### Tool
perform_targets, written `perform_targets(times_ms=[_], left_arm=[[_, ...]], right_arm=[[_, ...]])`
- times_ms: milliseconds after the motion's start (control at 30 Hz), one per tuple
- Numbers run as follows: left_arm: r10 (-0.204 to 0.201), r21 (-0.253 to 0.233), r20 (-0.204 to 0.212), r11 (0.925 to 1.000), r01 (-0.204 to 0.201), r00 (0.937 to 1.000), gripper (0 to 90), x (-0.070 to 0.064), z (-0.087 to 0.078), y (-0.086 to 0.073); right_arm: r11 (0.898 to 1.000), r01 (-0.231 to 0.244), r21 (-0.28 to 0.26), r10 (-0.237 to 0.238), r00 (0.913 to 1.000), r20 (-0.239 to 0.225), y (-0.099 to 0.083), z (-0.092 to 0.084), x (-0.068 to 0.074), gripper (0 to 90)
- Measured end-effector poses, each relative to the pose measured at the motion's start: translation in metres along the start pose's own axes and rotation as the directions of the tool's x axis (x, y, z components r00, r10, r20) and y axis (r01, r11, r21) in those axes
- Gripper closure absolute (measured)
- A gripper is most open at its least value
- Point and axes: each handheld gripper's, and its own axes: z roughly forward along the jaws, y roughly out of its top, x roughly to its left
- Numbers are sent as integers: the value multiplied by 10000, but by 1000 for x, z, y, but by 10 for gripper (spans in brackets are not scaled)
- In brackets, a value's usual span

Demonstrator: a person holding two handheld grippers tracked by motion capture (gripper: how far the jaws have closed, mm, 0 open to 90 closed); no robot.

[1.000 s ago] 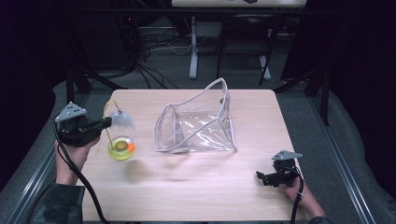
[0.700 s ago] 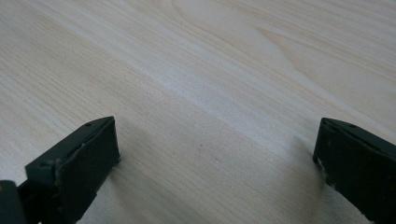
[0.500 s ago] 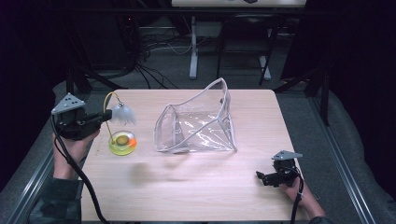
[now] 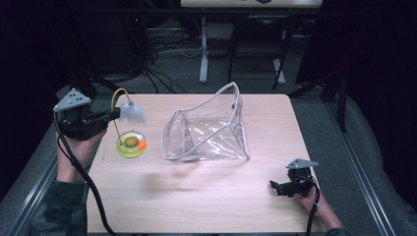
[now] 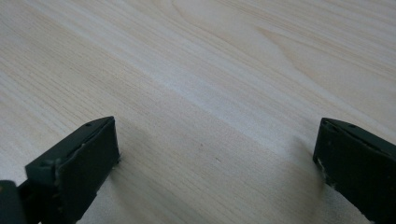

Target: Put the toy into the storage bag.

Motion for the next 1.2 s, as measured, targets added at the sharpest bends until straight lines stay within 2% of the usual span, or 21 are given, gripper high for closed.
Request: perform_targets(times_ms=[767, 1200], left_arm=[[553, -554, 296, 9970, -536, 9980, 879, -15, 12, 43], [982, -669, 584, 9933, -943, 9935, 879, -27, 24, 67]], right_arm=[[10000, -28, -34, 28, 10000, -29, 0, 0, 0, 0], [10000, -9, -45, 9, 10000, -31, 0, 0, 0, 0]])
